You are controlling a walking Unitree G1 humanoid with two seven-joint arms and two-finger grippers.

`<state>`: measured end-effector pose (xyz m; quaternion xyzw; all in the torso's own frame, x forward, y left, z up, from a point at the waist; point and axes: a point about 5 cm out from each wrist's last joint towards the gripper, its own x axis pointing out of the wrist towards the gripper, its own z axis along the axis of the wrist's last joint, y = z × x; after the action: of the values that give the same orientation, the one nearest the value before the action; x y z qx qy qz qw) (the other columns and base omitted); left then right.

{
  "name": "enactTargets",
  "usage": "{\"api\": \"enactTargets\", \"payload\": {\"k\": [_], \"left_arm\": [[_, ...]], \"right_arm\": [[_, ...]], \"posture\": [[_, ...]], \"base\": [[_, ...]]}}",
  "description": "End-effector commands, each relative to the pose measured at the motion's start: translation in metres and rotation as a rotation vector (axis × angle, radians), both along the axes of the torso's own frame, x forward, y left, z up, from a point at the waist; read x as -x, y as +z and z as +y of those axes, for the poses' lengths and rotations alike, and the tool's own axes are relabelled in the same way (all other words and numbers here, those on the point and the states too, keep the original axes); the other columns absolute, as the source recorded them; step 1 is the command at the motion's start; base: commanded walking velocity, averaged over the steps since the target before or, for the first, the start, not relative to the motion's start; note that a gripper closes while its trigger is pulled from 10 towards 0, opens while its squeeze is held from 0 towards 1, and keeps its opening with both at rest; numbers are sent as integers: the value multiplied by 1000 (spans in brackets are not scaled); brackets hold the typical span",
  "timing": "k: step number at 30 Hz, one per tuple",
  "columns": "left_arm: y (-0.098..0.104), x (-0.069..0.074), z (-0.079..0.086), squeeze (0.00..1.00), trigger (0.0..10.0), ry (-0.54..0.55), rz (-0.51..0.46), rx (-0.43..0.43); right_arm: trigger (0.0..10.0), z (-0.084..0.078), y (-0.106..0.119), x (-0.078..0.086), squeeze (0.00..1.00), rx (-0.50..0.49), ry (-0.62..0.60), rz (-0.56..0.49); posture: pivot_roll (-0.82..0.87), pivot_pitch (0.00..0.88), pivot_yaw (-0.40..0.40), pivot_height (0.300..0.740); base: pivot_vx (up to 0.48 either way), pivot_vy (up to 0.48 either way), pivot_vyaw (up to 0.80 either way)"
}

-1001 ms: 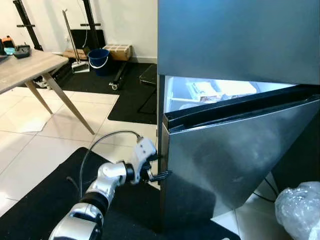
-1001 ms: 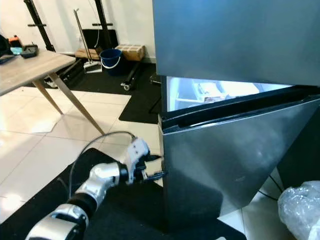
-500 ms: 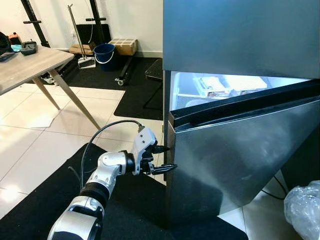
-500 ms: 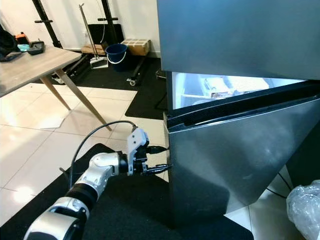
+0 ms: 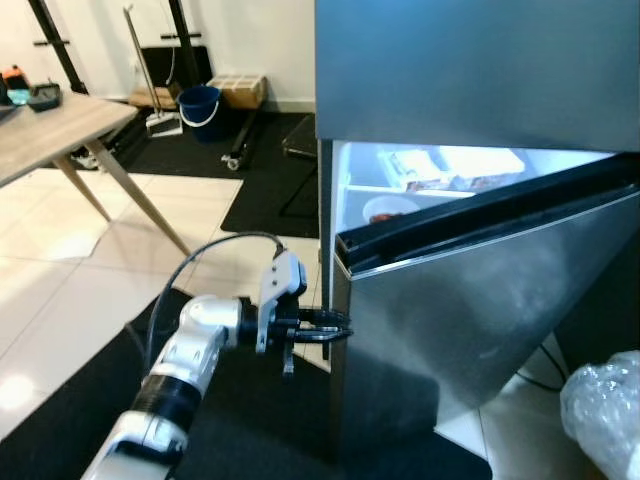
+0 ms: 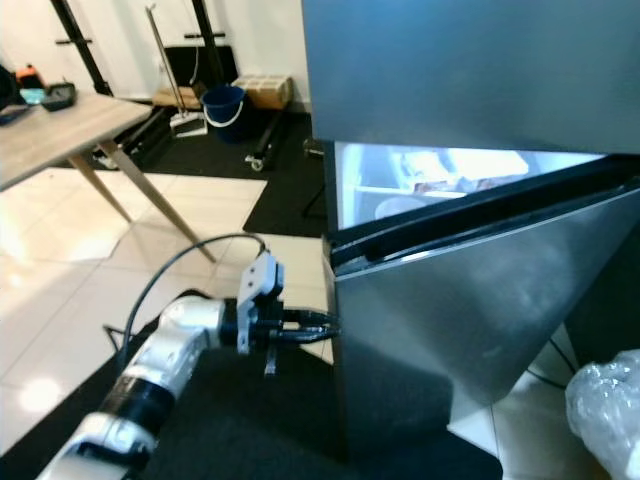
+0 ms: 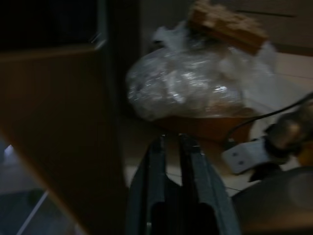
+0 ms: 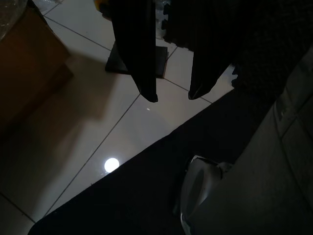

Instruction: Restocking fridge

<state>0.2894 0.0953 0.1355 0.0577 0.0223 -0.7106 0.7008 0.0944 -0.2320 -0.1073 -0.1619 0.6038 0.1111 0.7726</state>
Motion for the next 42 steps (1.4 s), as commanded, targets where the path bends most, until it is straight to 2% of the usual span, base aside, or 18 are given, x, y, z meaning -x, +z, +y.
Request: {"api": "enactTargets", "payload": {"k": [1, 6, 7, 12, 14, 17, 27, 31, 32, 33, 34, 36, 37, 38, 39, 40, 41, 42], "left_arm": [[0, 15, 1, 0, 0, -87, 55, -13], [-7, 22, -5, 0, 0, -111, 78, -22], [-16, 16, -14, 0, 10000, -42, 51, -30], [-16, 3, -20, 0, 10000, 87, 11, -15], [-11, -13, -17, 0, 10000, 210, -53, -5], [-4, -24, -12, 0, 10000, 285, -81, 15], [19, -42, -8, 0, 10000, 323, -130, 74], [24, -55, 4, 0, 10000, 416, -157, 68], [29, -67, 17, 0, 10000, 518, -186, 55], [29, -67, 17, 0, 10000, 518, -186, 55], [34, -76, 30, 0, 10000, 610, -209, 45], [56, -98, 71, 0, 10000, 928, -307, -10], [56, -98, 71, 0, 10000, 928, -307, -10], [72, -106, 102, 0, 10000, 1139, -375, -42], [72, -106, 102, 0, 10000, 1139, -375, -42], [84, -108, 123, 0, 10000, 1277, -422, -59], [84, -108, 123, 0, 10000, 1277, -422, -59], [95, -107, 150, 0, 10000, 1435, -460, -58]], "right_arm": [[10000, 4, -1, 1, 0, -17, 1, 3], [10000, 4, -1, 1, 0, -17, 3, 2], [10000, 4, -1, 0, 0, -17, 2, -3], [10000, 4, 0, -2, 0, -18, 0, -10], [10000, 3, 0, -3, 0, -18, -3, -16], [10000, 2, 0, -2, 0, -18, -5, -19], [10000, 0, 0, 3, 0, -19, -16, -22], [10000, -2, 0, 8, 0, -18, -21, -18], [10000, -3, -1, 10, 0, -18, -22, -16], [10000, -3, -1, 10, 0, -18, -22, -16], [10000, -4, -1, 12, 0, -18, -23, -15], [10000, -6, 0, 13, 0, -17, -24, -18], [10000, -6, 0, 13, 0, -17, -24, -18], [10000, -7, 0, 11, 0, -14, -27, -24], [10000, -7, 0, 11, 0, -14, -27, -24], [10000, -8, 1, 10, 0, -12, -28, -28], [10000, -8, 1, 10, 0, -12, -28, -28], [10000, -9, 2, 7, 0, -11, -30, -36]], "posture": [[-114, 69, 54, 740], [-113, 70, 54, 740], [-113, 70, 54, 740], [-124, 69, 54, 740], [-130, 71, 55, 740], [-138, 75, 56, 740], [-174, 104, 63, 740], [-192, 120, 65, 740], [-202, 127, 63, 740], [-202, 127, 63, 740], [-205, 130, 64, 740], [-213, 132, 64, 740], [-213, 132, 64, 740], [-218, 129, 65, 740], [-218, 129, 65, 740], [-220, 128, 66, 740], [-220, 128, 66, 740], [-217, 117, 69, 740]], "base": [[0, 0, 0], [0, 0, 0], [0, 0, 0], [0, 0, 0], [0, 0, 0], [0, 0, 0], [0, 0, 0], [0, 0, 0], [0, 0, 0], [0, 0, 0], [0, 0, 0], [0, 0, 0], [0, 0, 0], [0, 0, 0], [0, 0, 0], [0, 0, 0], [0, 0, 0], [0, 0, 0]]}}
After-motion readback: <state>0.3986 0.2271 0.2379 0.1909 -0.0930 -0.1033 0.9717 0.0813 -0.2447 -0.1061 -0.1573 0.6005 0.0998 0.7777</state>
